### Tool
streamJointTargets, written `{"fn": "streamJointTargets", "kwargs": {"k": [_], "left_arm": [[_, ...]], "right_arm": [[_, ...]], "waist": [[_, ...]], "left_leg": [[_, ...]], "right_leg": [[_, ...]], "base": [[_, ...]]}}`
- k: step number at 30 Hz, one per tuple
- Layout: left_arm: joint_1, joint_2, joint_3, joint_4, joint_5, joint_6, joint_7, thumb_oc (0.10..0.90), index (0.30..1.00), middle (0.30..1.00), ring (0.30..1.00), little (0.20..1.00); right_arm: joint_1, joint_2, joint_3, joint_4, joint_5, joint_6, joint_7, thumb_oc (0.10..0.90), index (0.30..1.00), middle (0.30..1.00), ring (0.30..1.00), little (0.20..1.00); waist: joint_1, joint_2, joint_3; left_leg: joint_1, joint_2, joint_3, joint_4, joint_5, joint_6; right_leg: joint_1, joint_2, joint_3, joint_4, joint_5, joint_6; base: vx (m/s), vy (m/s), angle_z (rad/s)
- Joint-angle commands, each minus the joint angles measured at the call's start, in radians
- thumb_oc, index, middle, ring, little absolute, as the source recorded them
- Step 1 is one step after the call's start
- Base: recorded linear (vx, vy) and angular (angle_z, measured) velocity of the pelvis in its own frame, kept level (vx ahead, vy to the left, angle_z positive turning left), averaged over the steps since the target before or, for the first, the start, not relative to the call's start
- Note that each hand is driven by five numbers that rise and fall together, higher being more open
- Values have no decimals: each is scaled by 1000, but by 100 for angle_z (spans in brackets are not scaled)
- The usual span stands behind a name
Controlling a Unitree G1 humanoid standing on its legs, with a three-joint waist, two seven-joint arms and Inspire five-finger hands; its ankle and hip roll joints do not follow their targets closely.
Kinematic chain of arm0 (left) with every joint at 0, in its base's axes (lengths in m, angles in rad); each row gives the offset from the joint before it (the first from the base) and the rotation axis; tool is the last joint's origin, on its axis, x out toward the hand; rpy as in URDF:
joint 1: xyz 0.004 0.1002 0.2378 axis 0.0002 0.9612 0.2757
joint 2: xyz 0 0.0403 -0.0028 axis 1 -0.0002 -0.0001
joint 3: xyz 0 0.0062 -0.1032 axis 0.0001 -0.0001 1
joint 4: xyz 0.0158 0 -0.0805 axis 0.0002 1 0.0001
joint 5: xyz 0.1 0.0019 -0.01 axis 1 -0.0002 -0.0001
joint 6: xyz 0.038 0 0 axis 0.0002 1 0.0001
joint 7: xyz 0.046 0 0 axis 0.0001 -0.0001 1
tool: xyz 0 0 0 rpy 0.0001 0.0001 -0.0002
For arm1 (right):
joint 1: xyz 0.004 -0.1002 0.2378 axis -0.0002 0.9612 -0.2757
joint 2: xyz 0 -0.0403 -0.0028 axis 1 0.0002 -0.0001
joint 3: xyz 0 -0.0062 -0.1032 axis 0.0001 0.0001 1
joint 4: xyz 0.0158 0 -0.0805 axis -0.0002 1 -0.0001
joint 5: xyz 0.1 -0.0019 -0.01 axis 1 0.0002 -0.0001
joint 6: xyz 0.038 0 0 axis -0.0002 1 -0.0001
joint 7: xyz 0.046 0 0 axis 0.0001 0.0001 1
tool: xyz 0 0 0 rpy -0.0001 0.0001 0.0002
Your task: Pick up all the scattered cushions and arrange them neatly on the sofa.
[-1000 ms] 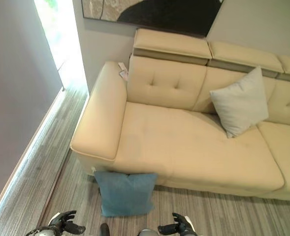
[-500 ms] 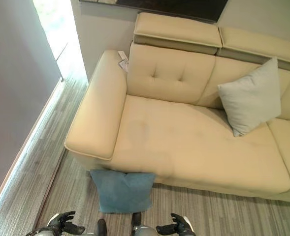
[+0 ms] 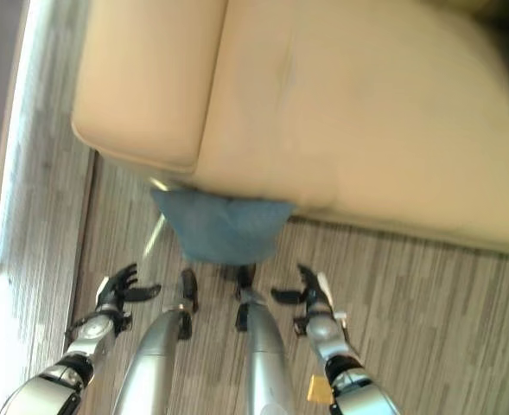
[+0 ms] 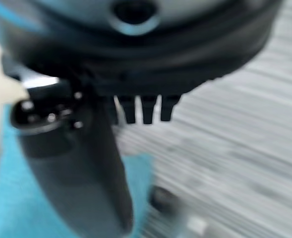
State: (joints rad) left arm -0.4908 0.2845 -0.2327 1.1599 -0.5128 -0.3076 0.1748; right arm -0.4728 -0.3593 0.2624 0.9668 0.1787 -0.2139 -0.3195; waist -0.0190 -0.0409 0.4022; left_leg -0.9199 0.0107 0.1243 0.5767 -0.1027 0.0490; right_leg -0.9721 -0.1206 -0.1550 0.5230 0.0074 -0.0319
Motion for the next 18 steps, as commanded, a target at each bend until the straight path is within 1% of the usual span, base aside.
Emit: {"fn": "streamJointTargets", "kwargs": {"k": [1,5,6,7,10,13,16,17,18], "left_arm": [[49,13,-13,-18,-27,-97,109,800,900,900,900,900],[-48,27,-55,-33,-13,-112,173,800,900,900,900,900],[-93,29,-68,-43,-30,-116,191,800,900,900,900,900],[-94,29,-68,-42,-31,-116,191,800,900,900,900,900],[-158,42,-78,-66,-80,-128,191,800,900,900,900,900],[-230,66,-98,-86,-107,-129,183,800,900,900,900,900],[-282,101,-110,-109,-133,-123,142,800,900,900,900,900],[-283,102,-110,-108,-134,-123,141,800,900,900,900,900],[-294,112,-114,-120,-151,-123,119,800,900,900,900,900]], "right_arm": [[86,-39,21,-54,-22,-63,-173,800,900,900,900,900],[2,-62,40,-87,-88,-62,-304,800,900,900,900,900],[-37,-61,43,-92,-92,-61,-352,800,900,900,900,900],[-39,-61,43,-91,-92,-61,-353,800,900,900,900,900],[-98,-63,44,-88,-63,-67,-387,800,900,900,900,900],[-167,-76,62,-79,-32,-76,-380,800,900,900,900,900],[-216,-105,68,-78,54,-98,-308,800,900,900,900,900],[-217,-106,68,-77,57,-98,-305,800,900,900,900,900],[-227,-118,68,-84,99,-110,-270,800,900,900,900,900]], "waist": [[-9,1,-138],[-16,10,-133],[-19,14,-130],[-20,14,-132],[-22,20,-131],[-24,23,-130],[-26,27,-129],[-26,27,-130],[-26,26,-130]], "left_leg": [[-64,-12,-46,0,-41,-15],[-202,-2,-53,73,-55,-18],[-260,-1,-55,97,-58,-19],[-264,-1,-56,99,-58,-19],[-344,-6,-58,131,-60,-19],[-403,-13,-63,140,-54,-21],[-454,-15,-67,138,-41,-26],[-456,-16,-67,138,-41,-26],[-468,-17,-71,137,-37,-28]], "right_leg": [[-7,6,45,12,-85,30],[-136,2,59,77,-101,19],[-186,1,60,99,-101,18],[-190,1,60,100,-102,18],[-266,5,59,123,-100,19],[-325,5,59,139,-97,22],[-376,2,57,148,-92,26],[-378,2,57,149,-92,26],[-389,3,58,148,-90,27]], "base": [[-65,-36,2],[-51,-32,0],[-40,-17,3],[-44,-28,4],[-10,-9,0],[-24,-42,1],[-32,-43,2],[-12,-40,3],[-10,-54,3]]}}
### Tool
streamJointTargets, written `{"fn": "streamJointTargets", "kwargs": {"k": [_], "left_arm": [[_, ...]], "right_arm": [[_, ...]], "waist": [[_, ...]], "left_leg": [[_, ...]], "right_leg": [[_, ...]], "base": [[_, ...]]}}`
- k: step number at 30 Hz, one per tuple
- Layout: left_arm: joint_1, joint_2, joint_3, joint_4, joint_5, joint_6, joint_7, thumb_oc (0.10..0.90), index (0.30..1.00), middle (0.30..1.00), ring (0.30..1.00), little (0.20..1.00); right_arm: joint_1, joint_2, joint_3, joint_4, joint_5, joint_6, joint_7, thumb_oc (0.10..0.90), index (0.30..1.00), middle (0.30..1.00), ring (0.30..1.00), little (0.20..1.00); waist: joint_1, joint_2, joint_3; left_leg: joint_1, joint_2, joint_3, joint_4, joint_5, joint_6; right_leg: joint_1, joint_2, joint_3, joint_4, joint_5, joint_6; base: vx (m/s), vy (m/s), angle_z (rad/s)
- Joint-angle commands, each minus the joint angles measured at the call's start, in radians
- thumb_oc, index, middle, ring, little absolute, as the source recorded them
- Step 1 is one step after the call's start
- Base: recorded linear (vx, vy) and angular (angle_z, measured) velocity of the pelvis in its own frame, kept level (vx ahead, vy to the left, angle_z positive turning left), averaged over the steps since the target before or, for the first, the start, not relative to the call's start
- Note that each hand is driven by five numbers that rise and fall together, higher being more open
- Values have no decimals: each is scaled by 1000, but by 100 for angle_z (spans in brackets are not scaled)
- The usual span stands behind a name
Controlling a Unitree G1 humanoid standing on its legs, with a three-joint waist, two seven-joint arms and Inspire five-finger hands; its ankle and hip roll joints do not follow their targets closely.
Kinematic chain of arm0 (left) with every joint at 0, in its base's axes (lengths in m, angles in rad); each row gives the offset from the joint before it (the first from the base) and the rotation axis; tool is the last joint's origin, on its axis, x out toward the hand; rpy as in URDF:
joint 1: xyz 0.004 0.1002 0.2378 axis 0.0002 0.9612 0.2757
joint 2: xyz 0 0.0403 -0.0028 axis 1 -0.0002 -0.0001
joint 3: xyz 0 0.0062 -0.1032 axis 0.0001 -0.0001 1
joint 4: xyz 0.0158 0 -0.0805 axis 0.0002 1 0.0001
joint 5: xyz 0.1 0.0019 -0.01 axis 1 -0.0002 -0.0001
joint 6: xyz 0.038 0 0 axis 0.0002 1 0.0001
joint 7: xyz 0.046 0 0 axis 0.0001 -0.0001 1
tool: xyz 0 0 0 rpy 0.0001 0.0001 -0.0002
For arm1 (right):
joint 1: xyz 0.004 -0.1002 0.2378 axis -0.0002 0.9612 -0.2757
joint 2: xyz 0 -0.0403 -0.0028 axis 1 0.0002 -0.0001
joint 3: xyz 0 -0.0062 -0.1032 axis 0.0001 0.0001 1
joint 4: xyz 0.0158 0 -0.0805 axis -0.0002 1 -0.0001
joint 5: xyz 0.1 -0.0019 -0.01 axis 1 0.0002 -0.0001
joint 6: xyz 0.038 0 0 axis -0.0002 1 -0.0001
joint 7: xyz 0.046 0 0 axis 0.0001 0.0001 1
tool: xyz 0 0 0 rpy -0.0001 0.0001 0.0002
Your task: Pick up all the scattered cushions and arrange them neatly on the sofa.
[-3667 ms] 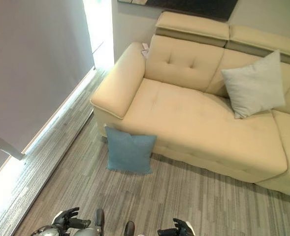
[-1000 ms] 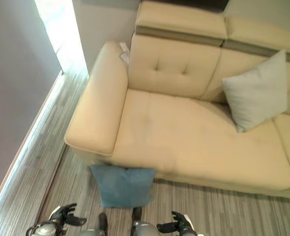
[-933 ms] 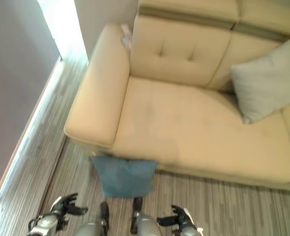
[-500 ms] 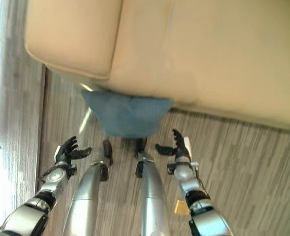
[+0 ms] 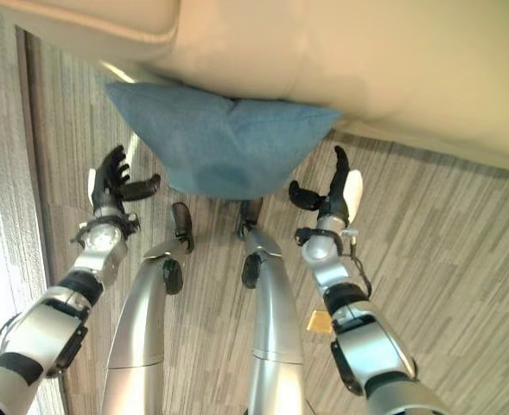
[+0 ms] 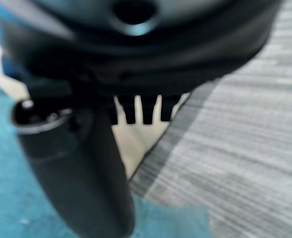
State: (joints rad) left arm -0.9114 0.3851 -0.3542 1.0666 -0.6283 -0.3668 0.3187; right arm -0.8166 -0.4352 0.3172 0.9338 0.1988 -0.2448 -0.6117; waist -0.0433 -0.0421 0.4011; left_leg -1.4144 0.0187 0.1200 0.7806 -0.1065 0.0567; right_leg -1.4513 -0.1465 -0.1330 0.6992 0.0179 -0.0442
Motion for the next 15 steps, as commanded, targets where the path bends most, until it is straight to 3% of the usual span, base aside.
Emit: {"fn": "streamJointTargets", "kwargs": {"k": [1,8,15], "left_arm": [[92,36,0,-40,-63,-64,-56,800,900,900,900,900],[20,85,-29,-56,-101,-65,-115,800,900,900,900,900],[-42,81,-91,-77,-111,-53,-177,800,900,900,900,900]], "right_arm": [[80,-66,20,-51,145,-94,68,800,900,900,900,900],[-7,-114,41,-58,253,-131,155,800,900,900,900,900],[-142,-123,149,-103,273,-131,226,800,900,900,900,900]], "waist": [[-2,28,-127],[1,39,-125],[2,49,-113]], "left_leg": [[0,-24,-69,-76,-23,-40],[-57,-25,-71,-94,4,-49],[-89,-22,-72,-99,18,-52]], "right_leg": [[63,27,36,-30,-94,43],[1,30,32,-20,-91,51],[-31,39,32,-20,-82,53]], "base": [[-9,-77,3],[14,-55,5],[13,-41,2]]}}
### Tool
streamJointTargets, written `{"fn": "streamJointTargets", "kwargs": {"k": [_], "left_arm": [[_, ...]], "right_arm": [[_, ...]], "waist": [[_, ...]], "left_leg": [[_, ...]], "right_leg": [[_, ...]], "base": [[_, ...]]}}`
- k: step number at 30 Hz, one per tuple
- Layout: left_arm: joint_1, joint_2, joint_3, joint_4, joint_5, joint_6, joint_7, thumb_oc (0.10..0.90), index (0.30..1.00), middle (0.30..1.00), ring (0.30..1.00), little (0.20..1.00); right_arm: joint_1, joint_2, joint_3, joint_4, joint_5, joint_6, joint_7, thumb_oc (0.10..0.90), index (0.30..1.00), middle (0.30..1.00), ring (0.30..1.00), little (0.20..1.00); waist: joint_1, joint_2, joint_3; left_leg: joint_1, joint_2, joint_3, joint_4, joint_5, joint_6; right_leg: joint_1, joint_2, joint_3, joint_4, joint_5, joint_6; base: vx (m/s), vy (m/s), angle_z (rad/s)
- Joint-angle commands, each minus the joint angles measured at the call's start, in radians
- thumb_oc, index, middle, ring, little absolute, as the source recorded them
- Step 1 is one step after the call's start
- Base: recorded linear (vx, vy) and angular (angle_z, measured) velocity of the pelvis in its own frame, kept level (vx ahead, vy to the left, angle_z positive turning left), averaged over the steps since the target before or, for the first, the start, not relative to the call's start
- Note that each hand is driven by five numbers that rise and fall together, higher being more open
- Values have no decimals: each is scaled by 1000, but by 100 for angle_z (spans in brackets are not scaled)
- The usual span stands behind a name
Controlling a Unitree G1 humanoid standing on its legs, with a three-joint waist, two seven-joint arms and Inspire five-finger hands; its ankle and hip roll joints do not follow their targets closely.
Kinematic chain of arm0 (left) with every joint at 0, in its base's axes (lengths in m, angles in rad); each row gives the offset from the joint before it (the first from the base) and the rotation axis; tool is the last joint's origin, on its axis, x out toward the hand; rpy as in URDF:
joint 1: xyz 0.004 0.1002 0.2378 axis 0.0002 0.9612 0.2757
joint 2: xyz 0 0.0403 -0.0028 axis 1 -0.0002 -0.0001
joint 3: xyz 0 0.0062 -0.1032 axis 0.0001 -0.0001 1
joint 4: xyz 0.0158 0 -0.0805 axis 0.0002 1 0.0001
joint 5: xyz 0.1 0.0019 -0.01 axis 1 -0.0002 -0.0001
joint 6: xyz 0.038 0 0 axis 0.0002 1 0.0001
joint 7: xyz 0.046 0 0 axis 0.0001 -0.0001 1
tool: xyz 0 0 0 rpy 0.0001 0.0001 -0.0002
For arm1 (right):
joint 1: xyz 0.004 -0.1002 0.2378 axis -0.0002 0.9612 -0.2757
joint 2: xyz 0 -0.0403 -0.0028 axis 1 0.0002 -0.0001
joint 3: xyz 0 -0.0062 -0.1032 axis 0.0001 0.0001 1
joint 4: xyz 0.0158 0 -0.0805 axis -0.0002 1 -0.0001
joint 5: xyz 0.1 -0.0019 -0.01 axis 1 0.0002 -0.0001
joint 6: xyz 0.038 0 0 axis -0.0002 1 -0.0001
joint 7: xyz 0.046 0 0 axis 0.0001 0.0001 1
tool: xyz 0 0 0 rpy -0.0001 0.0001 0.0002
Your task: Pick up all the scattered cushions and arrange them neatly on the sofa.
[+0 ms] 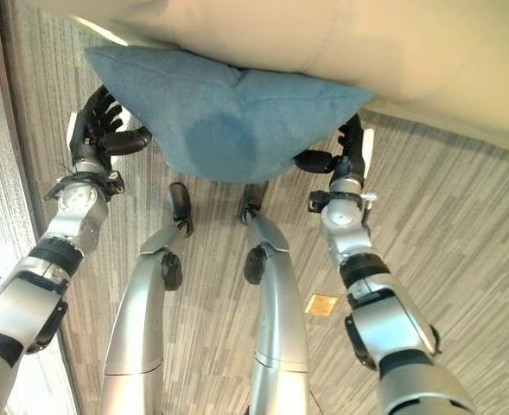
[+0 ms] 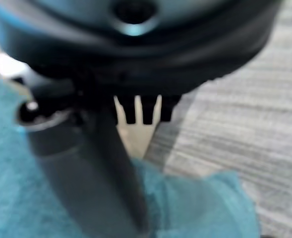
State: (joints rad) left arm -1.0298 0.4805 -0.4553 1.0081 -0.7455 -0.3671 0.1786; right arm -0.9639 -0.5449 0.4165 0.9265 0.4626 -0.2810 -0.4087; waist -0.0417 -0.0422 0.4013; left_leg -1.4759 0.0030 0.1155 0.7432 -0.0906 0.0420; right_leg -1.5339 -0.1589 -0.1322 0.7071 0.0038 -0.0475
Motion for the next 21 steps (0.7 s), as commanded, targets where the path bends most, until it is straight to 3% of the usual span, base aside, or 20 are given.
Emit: {"fn": "streamJointTargets", "kwargs": {"k": [1,8,13,14,16,17,21], "left_arm": [[52,-20,-14,-16,9,-48,-45,800,900,900,900,900],[-18,-42,-100,-79,-27,-23,-142,800,900,900,900,900],[-33,-68,-128,-123,-48,-19,-188,800,900,900,900,900],[-38,-79,-126,-146,-58,-30,-192,800,900,900,900,900],[-39,-86,-118,-157,-64,-36,-194,800,900,900,900,900],[-35,-95,-93,-182,-94,-48,-195,400,300,300,300,300],[-27,-100,-59,-219,-119,-66,-198,400,300,300,300,300]], "right_arm": [[-38,-4,93,-117,-3,-91,37,800,900,900,900,900],[-181,50,210,-175,-14,-78,106,800,900,900,900,900],[-213,83,236,-212,-4,-84,149,800,900,900,900,900],[-223,99,232,-241,6,-97,161,400,300,300,300,300],[-227,109,231,-257,7,-103,167,400,300,300,300,300],[-228,118,214,-294,10,-115,168,400,300,300,300,300],[-208,126,166,-343,13,-134,160,400,300,300,300,300]], "waist": [[-1,48,-110],[-6,51,-99],[-9,53,-103],[-10,54,-109],[-10,54,-113],[-11,53,-119],[-13,52,-132]], "left_leg": [[-31,-4,-70,-61,5,-38],[-38,-1,-70,-52,5,-36],[-37,-1,-68,-60,8,-36],[-34,-3,-68,-66,9,-37],[-33,-3,-67,-69,9,-37],[-30,-4,-68,-74,8,-38],[-17,-4,-66,-86,9,-39]], "right_leg": [[51,54,31,-33,-64,58],[41,66,27,-41,-53,61],[42,67,25,-49,-48,65],[45,69,26,-56,-46,66],[46,69,26,-59,-45,67],[49,70,25,-66,-42,69],[62,71,21,-77,-39,72]], "base": [[13,-37,2],[2,-7,0],[6,1,0],[6,6,4],[0,0,0],[0,0,0],[0,6,3]]}}
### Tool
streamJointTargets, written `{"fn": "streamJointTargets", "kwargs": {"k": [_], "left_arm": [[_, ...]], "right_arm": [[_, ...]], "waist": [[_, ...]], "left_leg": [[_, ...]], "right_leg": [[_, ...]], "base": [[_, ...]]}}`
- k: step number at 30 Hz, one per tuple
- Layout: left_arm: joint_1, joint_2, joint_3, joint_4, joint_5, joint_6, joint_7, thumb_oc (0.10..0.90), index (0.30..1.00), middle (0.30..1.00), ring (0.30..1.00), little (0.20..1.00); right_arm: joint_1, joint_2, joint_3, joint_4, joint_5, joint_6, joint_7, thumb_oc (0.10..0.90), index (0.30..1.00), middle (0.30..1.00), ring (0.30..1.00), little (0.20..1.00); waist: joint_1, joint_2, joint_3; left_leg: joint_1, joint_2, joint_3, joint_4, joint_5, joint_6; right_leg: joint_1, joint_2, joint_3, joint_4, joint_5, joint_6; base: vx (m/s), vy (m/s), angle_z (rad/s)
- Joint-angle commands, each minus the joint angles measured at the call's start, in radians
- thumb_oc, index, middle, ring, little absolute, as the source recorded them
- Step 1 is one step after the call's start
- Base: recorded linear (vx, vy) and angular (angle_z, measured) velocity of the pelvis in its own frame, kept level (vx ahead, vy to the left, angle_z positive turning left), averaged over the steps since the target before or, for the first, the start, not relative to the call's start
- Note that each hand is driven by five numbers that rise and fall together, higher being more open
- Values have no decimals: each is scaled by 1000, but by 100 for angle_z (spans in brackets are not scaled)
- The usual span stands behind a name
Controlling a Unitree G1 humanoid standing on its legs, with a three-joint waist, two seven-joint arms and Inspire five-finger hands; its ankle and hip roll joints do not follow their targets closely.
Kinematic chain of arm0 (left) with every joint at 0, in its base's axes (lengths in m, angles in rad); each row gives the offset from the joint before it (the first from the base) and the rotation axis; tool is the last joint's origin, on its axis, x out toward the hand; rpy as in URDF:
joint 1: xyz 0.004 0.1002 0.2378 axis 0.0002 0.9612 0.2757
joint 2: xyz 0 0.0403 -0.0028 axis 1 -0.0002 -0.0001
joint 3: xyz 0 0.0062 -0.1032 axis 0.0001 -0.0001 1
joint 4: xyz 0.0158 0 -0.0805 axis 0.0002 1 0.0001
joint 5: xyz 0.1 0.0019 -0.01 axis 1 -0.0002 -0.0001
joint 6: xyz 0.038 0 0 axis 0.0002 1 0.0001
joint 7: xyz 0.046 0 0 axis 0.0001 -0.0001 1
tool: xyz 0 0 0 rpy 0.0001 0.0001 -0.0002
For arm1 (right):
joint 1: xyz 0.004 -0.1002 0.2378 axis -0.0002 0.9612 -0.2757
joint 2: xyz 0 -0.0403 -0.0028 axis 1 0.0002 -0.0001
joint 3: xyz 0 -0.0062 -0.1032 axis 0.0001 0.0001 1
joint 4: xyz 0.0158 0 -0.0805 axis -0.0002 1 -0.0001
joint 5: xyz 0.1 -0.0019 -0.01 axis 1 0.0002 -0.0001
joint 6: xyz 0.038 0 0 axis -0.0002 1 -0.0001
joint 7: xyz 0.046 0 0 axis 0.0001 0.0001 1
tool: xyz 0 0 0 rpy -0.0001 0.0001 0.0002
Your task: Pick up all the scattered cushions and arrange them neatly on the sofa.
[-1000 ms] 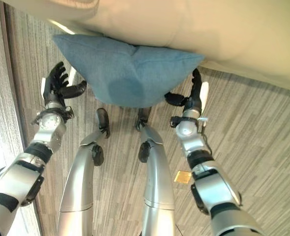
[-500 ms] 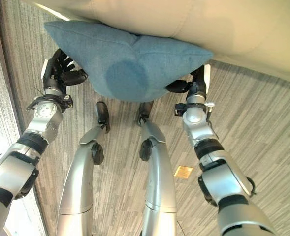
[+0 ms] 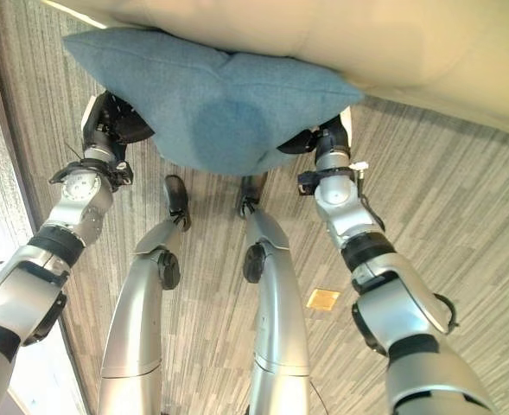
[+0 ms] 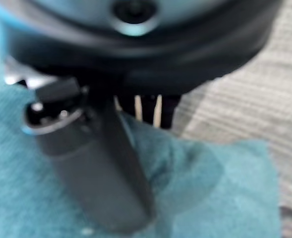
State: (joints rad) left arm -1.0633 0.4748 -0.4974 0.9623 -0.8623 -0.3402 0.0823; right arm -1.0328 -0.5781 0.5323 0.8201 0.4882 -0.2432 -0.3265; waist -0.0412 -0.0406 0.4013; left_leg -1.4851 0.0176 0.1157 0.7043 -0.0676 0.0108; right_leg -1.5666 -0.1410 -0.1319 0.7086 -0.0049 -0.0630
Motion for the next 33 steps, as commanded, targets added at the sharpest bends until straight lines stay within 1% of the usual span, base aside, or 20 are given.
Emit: {"fn": "streamJointTargets", "kwargs": {"k": [1,2,5,7,8,10,11,12,13,14,16,17,22,23,24,29,32,33], "left_arm": [[15,-91,-7,-189,-3,-100,-103,400,300,300,300,300],[34,-91,11,-213,-4,-113,-104,400,300,300,300,300],[61,-92,25,-246,5,-122,-105,400,300,300,300,300],[126,-104,53,-308,13,-135,-115,400,300,300,300,300],[129,-104,53,-311,14,-135,-114,400,300,300,300,300],[182,-113,71,-347,27,-140,-120,400,300,300,300,300],[245,-132,82,-382,41,-141,-134,400,300,300,300,300],[249,-133,82,-385,42,-141,-133,400,300,300,300,300],[285,-143,85,-398,47,-140,-138,400,300,300,300,300],[319,-160,93,-411,47,-139,-147,400,300,300,300,300],[476,-210,104,-499,58,-137,-177,400,300,300,300,300],[480,-211,104,-501,59,-136,-176,400,300,300,300,300],[669,-255,93,-560,61,-119,-221,400,300,300,300,300],[734,-255,88,-590,72,-111,-233,400,300,300,300,300],[735,-255,88,-590,73,-111,-232,400,300,300,300,300],[869,-243,87,-630,119,-98,-237,400,300,300,300,300],[940,-213,101,-663,166,-93,-235,400,300,300,300,300],[978,-204,117,-678,179,-89,-237,400,300,300,300,300]], "right_arm": [[-124,162,31,-264,-17,-178,75,400,300,300,300,300],[-93,172,-6,-292,-16,-189,69,400,300,300,300,300],[-52,179,-34,-324,-33,-192,65,400,300,300,300,300],[23,192,-74,-379,-51,-198,68,400,300,300,300,300],[27,192,-75,-382,-52,-197,68,400,300,300,300,300],[85,195,-95,-417,-67,-194,76,400,300,300,300,300],[152,204,-112,-458,-84,-192,85,400,300,300,300,300],[157,204,-112,-462,-85,-190,84,400,300,300,300,300],[189,208,-121,-484,-92,-185,91,400,300,300,300,300],[235,215,-133,-507,-100,-185,97,400,300,300,300,300],[414,242,-164,-592,-125,-175,132,400,300,300,300,300],[418,243,-164,-594,-125,-174,132,400,300,300,300,300],[648,278,-188,-666,-135,-164,184,400,300,300,300,300],[726,270,-204,-698,-148,-156,203,400,300,300,300,300],[727,270,-204,-699,-148,-155,203,400,300,300,300,300],[888,227,-254,-755,-199,-139,235,400,300,300,300,300],[964,185,-292,-788,-265,-129,243,400,300,300,300,300],[1010,165,-323,-806,-295,-122,246,400,300,300,300,300]], "waist": [[-15,49,-137],[-16,48,-147],[-16,46,-155],[-17,47,-163],[-17,47,-161],[-18,45,-159],[-18,43,-159],[-18,42,-157],[-17,41,-155],[-16,40,-157],[-14,27,-169],[-13,27,-168],[-16,8,-195],[-21,-3,-208],[-21,-3,-206],[-29,-11,-254],[-32,-10,-294],[-35,-12,-320]], "left_leg": [[0,-18,-66,-52,-14,-7],[22,-17,-62,-69,-12,-7],[53,-20,-59,-94,-9,-6],[130,-16,-56,-152,-1,-9],[137,-16,-56,-156,0,-9],[205,-14,-51,-194,6,-12],[278,-11,-46,-233,10,-19],[286,-12,-46,-237,12,-19],[324,-14,-47,-255,14,-21],[369,-18,-48,-285,19,-25],[560,-35,-50,-381,29,-33],[567,-35,-51,-385,30,-33],[817,-51,-61,-498,46,-39],[887,-54,-52,-529,80,-35],[890,-54,-52,-531,80,-35],[1095,-45,-43,-617,86,-39],[1187,-30,-30,-654,87,-39],[1245,-21,-20,-668,80,-40]], "right_leg": [[104,53,20,-86,-27,89],[122,54,17,-98,-26,90],[149,55,14,-118,-20,94],[216,51,12,-156,-16,98],[222,51,12,-158,-15,98],[286,48,10,-188,-10,102],[351,42,5,-217,-7,105],[358,42,5,-220,-6,105],[392,38,3,-237,-2,107],[432,38,2,-257,-2,108],[608,30,-16,-349,8,116],[614,30,-17,-352,9,116],[864,41,-34,-468,15,126],[946,40,-46,-513,45,123],[949,40,-46,-514,45,123],[1158,65,-48,-604,44,137],[1244,79,-40,-633,39,139],[1298,90,-27,-649,33,139]], "base": [[0,0,0],[0,0,0],[-10,10,0],[-37,42,2],[0,0,0],[-9,16,0],[0,0,0],[7,14,5],[0,0,0],[0,0,0],[-2,-6,-2],[24,-15,-4],[57,-17,0],[34,-26,-6],[50,-20,-11],[133,-46,-8],[171,-81,-13],[244,-159,-11]]}}
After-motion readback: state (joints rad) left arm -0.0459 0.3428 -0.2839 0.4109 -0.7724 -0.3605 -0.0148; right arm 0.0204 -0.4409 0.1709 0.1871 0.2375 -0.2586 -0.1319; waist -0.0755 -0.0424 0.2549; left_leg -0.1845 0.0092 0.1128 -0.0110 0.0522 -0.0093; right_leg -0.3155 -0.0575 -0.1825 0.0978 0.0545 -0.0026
